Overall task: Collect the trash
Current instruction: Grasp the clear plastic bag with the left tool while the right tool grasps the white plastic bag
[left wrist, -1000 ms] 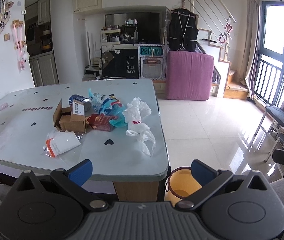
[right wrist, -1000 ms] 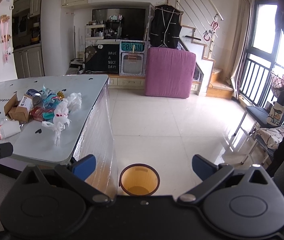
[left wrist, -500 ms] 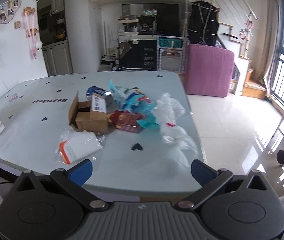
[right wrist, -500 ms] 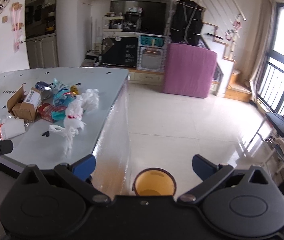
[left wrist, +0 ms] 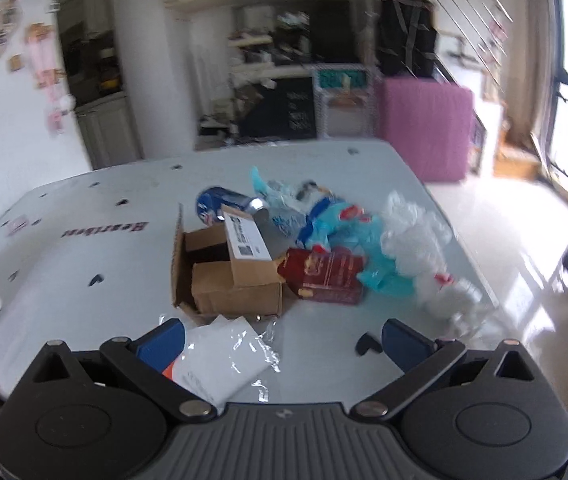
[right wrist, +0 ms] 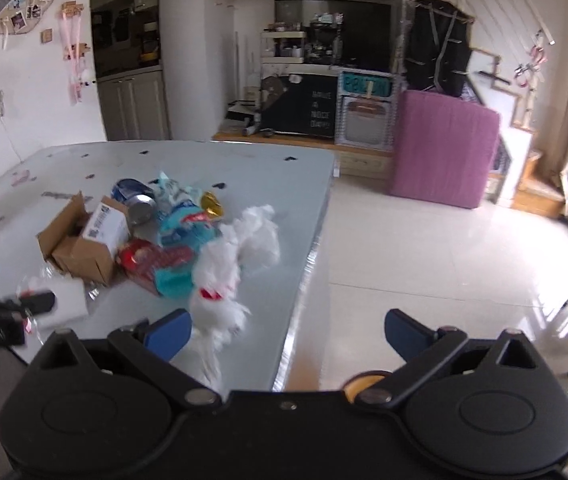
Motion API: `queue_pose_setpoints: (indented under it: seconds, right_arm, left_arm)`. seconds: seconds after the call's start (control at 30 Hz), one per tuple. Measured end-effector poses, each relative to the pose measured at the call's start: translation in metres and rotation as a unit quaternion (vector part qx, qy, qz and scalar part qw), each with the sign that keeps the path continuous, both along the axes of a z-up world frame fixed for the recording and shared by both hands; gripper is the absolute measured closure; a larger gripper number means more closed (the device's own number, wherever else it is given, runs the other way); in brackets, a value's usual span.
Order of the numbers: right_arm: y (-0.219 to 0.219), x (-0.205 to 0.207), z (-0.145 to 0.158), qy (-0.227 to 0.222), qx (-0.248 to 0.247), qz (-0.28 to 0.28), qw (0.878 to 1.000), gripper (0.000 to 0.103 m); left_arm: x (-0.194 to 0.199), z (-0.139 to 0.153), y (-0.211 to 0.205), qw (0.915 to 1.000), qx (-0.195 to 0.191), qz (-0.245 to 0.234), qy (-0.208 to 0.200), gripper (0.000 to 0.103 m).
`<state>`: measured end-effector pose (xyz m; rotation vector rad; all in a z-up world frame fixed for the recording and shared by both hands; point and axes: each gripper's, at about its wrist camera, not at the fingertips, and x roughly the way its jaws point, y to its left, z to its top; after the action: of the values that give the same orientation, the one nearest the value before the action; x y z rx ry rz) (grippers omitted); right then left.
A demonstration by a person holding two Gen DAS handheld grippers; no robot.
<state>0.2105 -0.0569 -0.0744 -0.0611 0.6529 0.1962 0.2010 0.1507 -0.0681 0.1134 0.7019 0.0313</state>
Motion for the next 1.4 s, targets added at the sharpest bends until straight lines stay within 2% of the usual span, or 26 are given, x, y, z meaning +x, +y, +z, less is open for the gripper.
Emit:
queue_pose_setpoints:
  seconds: [0.07,0.17,0.23,0.27,0.33,0.4,0.53,0.67,0.77,0.87,0.9,1.03,1.23,1.4]
  right_arm:
    - [0.005,0.013,0.0,0.005,0.015,0.001,1.0,0.0]
    - [0.012,0.027,-0.002,0.005,0.019,-0.003,1.0,0.0]
    - [0.017,0.037,-0.003,0.006,0.014,0.0,1.0,0.0]
    - [0.019,0.042,-0.005,0.008,0.015,0.002,1.0,0.0]
    - [0.021,0.054,-0.008,0.018,0.023,0.008,1.0,0.0]
    - [0.022,0.065,-0.012,0.033,0.037,0.016,0.999,0.0]
    - [0.03,0.084,-0.023,0.048,0.043,0.028,0.998,0.012]
    - [0.044,0.1,-0.038,0.07,0.042,0.048,0.995,0.018]
    - [0.053,0.111,-0.053,0.094,0.042,0.05,0.994,0.022]
    - [0.058,0.121,-0.068,0.113,0.04,0.042,0.992,0.027]
    - [0.059,0.123,-0.072,0.12,0.042,0.04,0.991,0.032]
    - [0.063,0.126,-0.084,0.14,0.05,0.044,0.988,0.055]
    - [0.068,0.113,-0.085,0.134,0.044,0.058,0.988,0.063]
    - [0.066,0.098,-0.08,0.133,0.047,0.063,0.988,0.065]
  left_arm:
    - [0.012,-0.01,0.008,0.9996,0.015,-0.01,0.02,0.0]
    - [0.023,-0.025,0.023,0.9983,0.043,0.0,0.041,0.0]
    - [0.028,-0.033,0.035,0.9979,0.045,0.0,0.047,0.0]
    - [0.029,-0.036,0.041,0.9981,0.038,-0.004,0.048,0.001]
    - [0.032,-0.041,0.053,0.9981,0.016,-0.008,0.058,0.008]
    - [0.034,-0.045,0.066,0.9973,-0.018,0.0,0.071,0.02]
    - [0.039,-0.05,0.087,0.9941,-0.072,0.025,0.077,0.031]
    - [0.044,-0.054,0.095,0.9893,-0.109,0.041,0.088,0.05]
    - [0.044,-0.055,0.097,0.9873,-0.125,0.048,0.085,0.054]
    - [0.041,-0.053,0.098,0.9848,-0.148,0.053,0.075,0.07]
    - [0.04,-0.052,0.098,0.9837,-0.156,0.054,0.072,0.074]
    - [0.035,-0.047,0.089,0.9836,-0.163,0.045,0.064,0.083]
    - [0.028,-0.039,0.072,0.9854,-0.156,0.04,0.056,0.089]
    - [0.02,-0.031,0.055,0.9873,-0.147,0.038,0.046,0.093]
